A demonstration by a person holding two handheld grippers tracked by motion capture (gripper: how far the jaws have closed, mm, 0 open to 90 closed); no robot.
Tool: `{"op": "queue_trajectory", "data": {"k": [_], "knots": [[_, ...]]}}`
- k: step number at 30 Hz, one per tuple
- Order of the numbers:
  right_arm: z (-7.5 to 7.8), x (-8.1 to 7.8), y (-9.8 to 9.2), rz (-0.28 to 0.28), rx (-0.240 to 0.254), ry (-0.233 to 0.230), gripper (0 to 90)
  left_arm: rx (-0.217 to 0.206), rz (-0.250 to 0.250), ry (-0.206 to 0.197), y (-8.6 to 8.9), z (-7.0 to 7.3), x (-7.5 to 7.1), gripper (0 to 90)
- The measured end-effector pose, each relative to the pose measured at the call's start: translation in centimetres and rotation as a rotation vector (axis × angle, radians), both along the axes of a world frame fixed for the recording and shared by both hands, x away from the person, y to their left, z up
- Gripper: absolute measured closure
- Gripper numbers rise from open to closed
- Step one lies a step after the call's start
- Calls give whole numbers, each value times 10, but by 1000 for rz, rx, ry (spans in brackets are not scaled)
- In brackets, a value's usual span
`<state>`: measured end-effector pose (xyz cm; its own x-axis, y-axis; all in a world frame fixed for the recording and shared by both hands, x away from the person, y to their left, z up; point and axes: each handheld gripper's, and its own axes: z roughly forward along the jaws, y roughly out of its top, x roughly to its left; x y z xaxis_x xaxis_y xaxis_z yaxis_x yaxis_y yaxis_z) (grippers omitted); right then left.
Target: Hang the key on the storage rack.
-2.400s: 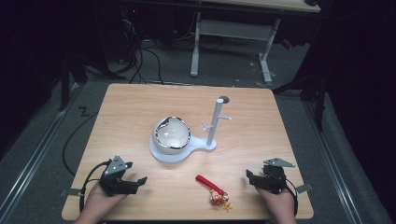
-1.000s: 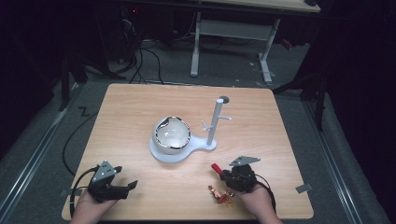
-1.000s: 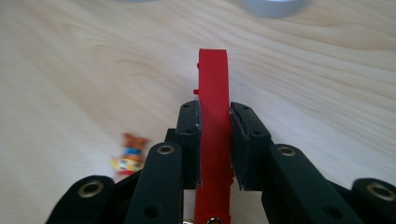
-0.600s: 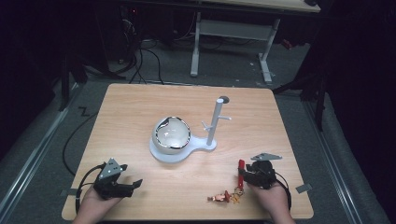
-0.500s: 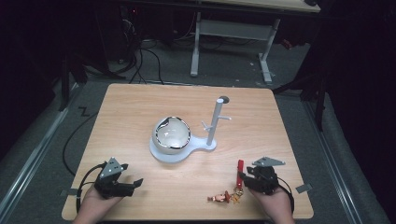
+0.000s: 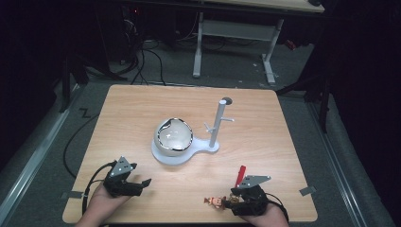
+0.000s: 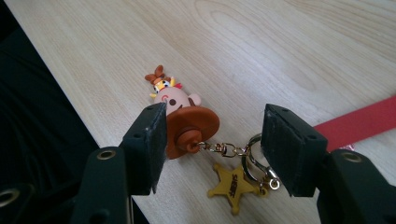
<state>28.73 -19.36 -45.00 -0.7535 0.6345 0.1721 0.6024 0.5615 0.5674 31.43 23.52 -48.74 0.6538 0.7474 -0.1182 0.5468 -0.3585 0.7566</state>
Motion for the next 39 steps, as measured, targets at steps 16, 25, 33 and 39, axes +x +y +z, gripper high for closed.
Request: {"op": "queue_trajectory", "data": {"k": [16,25,33,39], "knots": [[-14,1,32,103,-107,13,478,6,30,2,11,1,-8,170],[-6,32,40,35,-43,-50,477,9,80,4,27,2,-24,171],[-24,63,51,0,-89,-25,474,7,138,4,44,3,-41,171],[-6,61,42,-26,-5,-42,444,9,132,-3,42,5,-40,171]]}}
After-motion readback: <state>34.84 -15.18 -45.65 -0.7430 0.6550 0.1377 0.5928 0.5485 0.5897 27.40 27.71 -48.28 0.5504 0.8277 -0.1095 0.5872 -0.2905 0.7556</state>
